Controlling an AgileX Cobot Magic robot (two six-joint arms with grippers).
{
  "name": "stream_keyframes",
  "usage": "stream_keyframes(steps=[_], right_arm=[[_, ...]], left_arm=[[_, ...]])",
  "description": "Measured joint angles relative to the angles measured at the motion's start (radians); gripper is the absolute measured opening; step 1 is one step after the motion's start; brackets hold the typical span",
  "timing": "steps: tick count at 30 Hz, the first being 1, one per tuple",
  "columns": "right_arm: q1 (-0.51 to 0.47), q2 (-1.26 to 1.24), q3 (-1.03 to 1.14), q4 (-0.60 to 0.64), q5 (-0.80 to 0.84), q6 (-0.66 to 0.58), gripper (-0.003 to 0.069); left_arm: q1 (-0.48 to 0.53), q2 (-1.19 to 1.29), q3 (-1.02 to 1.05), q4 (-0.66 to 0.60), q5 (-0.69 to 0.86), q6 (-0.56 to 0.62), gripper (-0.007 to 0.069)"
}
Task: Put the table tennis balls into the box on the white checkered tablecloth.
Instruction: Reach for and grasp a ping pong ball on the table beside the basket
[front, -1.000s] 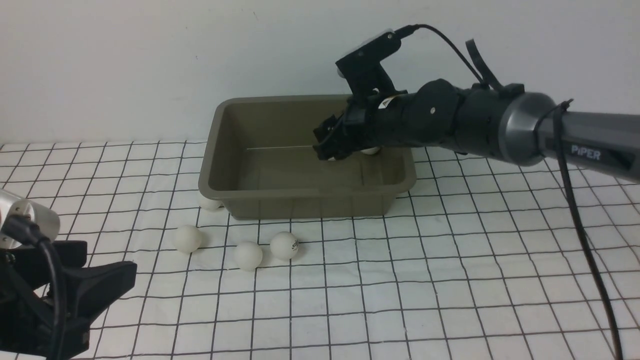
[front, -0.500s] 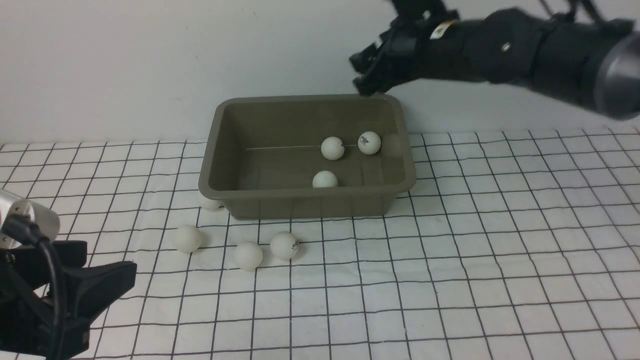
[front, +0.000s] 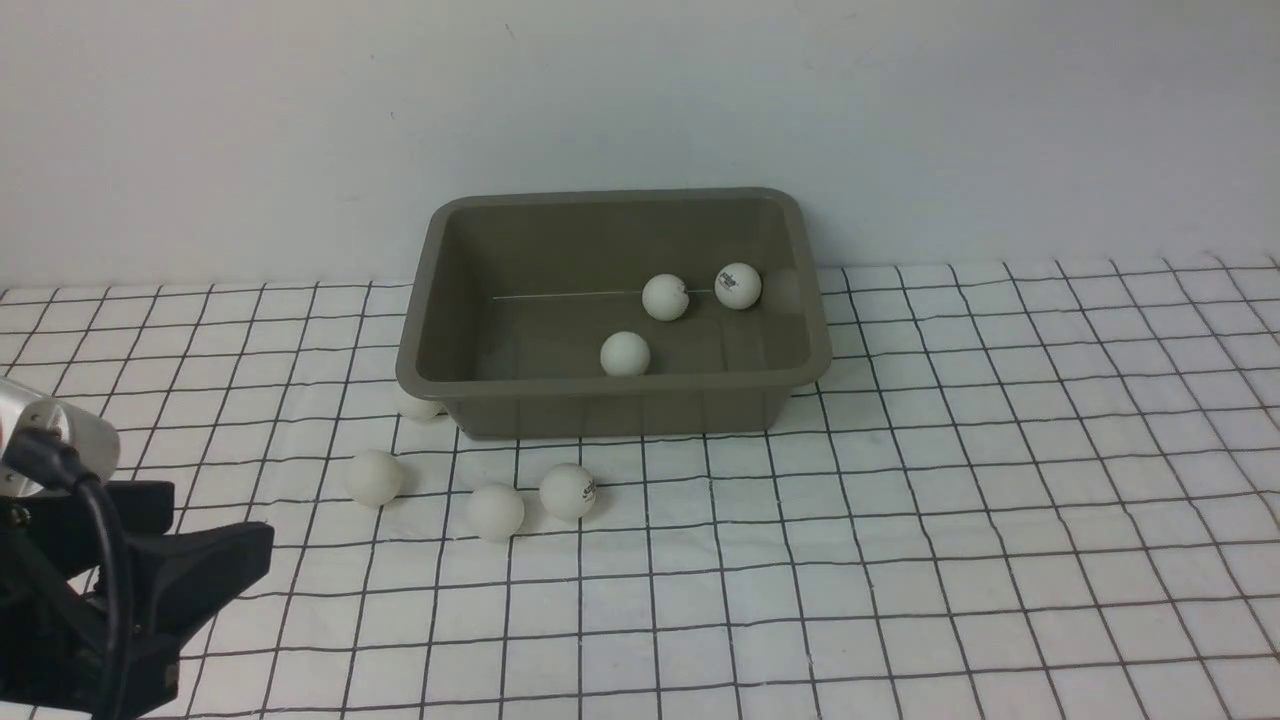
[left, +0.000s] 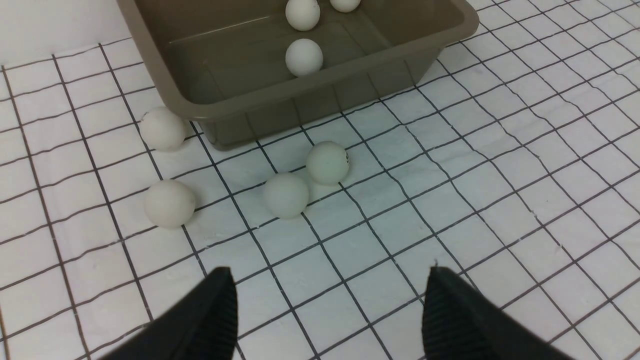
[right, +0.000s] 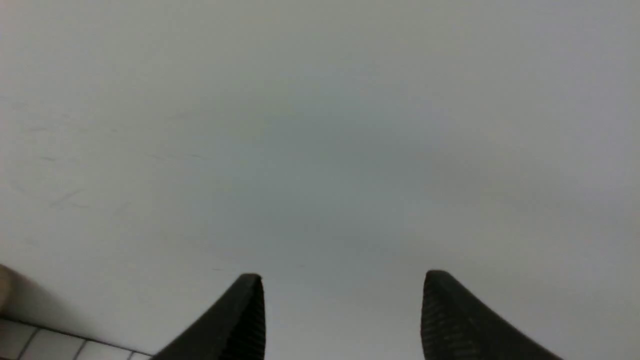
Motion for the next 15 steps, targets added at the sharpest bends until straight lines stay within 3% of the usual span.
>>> stream_keyframes(steps=[3, 10, 15], right_arm=[[-0.051, -0.036, 0.0, -0.004, 0.032, 0.006, 0.0391], [-0.055, -0.203, 0.0, 0.01, 0.147, 0.011, 0.0391], [-0.055, -0.319, -0.001, 0.18, 0.277, -0.008, 0.0391]], left_arm=[[0.0, 0.0, 0.0, -0.002, 0.0, 0.0, 0.045], [0.0, 0.0, 0.0, -0.008, 0.0, 0.0, 0.045], [0.0, 0.0, 0.0, -0.048, -0.019, 0.028, 0.045]])
